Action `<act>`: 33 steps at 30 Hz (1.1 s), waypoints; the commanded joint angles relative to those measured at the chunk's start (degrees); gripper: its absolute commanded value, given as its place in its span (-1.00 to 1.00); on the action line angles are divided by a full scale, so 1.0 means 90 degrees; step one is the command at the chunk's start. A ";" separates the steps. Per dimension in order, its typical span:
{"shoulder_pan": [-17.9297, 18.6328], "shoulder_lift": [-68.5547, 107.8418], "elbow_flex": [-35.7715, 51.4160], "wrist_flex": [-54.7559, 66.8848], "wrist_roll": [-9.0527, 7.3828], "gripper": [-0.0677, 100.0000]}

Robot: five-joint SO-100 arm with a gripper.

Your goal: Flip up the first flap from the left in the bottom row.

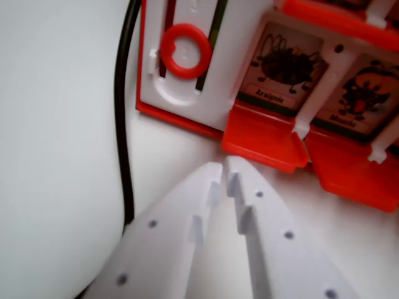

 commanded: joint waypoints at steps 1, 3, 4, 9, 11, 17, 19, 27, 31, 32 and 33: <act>-0.0020 0.0186 -0.0264 -0.0020 0.0029 -1.00; -0.0010 0.0068 -0.0352 -0.0020 0.0068 -1.00; -0.0010 0.0000 -0.0400 -0.0020 0.0078 -1.00; 0.0029 -0.0283 -0.0615 -0.0049 0.0137 -1.00; 0.0039 -0.0420 -0.0752 -0.0049 0.0186 -1.00; 0.0107 -0.0713 -0.1152 -0.0146 0.0215 -1.00; 0.0137 -0.0742 -0.1338 -0.0146 0.0283 -1.00; 0.0342 -0.0889 -0.1904 -0.0020 0.0352 -1.00; 0.0391 -0.0889 -0.1992 -0.0029 0.0342 -1.00; 0.0391 -0.0889 -0.2002 -0.0020 0.0332 -1.00; 0.0400 -0.0879 -0.2012 -0.0010 0.0322 -1.00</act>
